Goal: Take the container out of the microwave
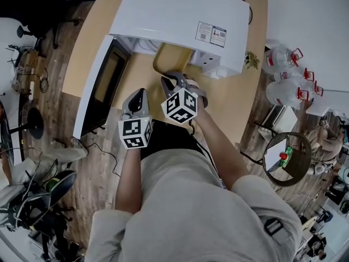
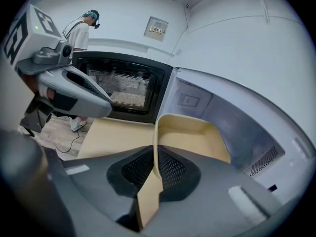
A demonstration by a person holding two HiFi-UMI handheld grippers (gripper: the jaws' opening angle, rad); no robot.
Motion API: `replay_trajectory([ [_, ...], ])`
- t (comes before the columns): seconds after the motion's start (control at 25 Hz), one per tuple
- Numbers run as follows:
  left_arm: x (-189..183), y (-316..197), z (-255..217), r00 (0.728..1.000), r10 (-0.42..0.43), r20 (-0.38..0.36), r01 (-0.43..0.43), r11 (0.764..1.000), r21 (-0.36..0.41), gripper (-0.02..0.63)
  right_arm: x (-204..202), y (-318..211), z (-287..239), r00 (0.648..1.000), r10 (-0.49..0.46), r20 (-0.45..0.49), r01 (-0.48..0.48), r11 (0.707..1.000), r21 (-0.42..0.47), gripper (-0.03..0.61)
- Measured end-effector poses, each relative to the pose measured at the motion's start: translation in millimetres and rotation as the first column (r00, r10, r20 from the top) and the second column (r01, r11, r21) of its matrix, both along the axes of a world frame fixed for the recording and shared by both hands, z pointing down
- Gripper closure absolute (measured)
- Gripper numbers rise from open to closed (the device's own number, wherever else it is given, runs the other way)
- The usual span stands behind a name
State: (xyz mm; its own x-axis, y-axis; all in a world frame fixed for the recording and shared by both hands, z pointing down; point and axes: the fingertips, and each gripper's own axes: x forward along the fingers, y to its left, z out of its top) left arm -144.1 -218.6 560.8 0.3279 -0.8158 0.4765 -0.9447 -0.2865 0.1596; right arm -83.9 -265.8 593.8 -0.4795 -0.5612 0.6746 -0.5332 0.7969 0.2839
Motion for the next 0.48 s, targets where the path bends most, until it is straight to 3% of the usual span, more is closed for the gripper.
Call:
replay_trajectory([
  [0.48,4.4,9.6,-6.9,0.997,0.071,0.023,-0.070,0.997,-0.006,0.612,-3.0,29.0,-14.3,0.988,0.062,0.142,-0.056,0.997,-0.048,0.543],
])
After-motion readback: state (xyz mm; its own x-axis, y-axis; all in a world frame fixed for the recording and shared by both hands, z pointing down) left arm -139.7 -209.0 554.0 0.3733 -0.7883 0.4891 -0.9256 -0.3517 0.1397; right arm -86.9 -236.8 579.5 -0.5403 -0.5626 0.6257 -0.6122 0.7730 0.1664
